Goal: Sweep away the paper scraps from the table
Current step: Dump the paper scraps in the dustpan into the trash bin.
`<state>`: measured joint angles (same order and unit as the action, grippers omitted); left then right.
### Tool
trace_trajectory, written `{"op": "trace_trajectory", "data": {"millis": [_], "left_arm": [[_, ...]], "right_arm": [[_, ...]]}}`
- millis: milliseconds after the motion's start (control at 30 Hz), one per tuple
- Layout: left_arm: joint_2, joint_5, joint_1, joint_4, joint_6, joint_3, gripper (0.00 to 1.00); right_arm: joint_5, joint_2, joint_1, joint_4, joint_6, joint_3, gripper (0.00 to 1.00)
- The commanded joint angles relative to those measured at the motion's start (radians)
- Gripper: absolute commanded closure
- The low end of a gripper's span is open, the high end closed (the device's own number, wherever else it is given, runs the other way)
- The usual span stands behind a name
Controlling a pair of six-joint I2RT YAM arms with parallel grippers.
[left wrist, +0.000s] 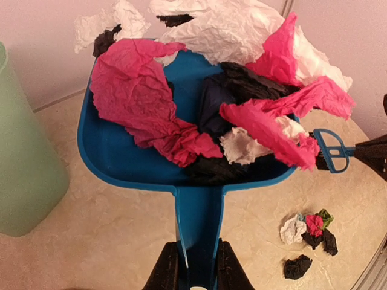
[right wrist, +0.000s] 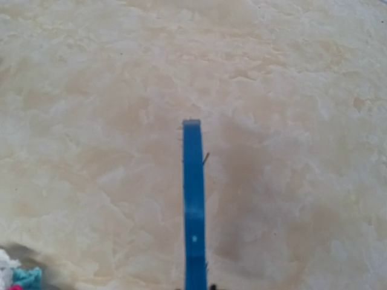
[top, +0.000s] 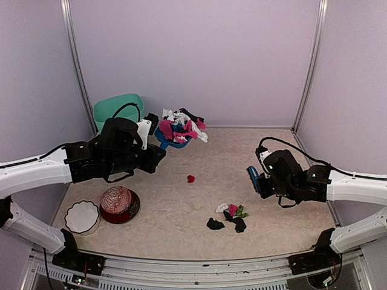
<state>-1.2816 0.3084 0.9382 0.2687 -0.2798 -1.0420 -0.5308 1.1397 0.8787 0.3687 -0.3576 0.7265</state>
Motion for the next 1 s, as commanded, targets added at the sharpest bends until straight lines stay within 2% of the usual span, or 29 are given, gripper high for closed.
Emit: {"op": "trace_trajectory", "data": {"millis": [0,200,533,767,967], "left_arm": [[0.027,-0.015,-0.068,0.125,0.005,-0.104,1.00],[0.038,-0.099,-0.202,0.195,-0.015,-0.195,1.00],[0.024,-0.362,-0.472,0.203,-0.082,-0.278,1.00],[-0.021,-0.619,-0.638,0.129,-0.233,-0.282,1.00],[-0.032,-0.837,-0.774,-0.011,-0.403,-0.232,1.00]], "right_arm": [[0.011,0.016,-0.012,-0.036,0.016,0.011,1.00],[0.021,0.029,-0.014,-0.054,0.027,0.016,1.00],[0.043,0.047,-0.017,-0.081,0.029,0.003,1.00],[0.049,0.044,-0.018,-0.087,0.023,-0.008,1.00],[0.047,0.026,-0.019,-0.088,0.016,-0.023,1.00]]}}
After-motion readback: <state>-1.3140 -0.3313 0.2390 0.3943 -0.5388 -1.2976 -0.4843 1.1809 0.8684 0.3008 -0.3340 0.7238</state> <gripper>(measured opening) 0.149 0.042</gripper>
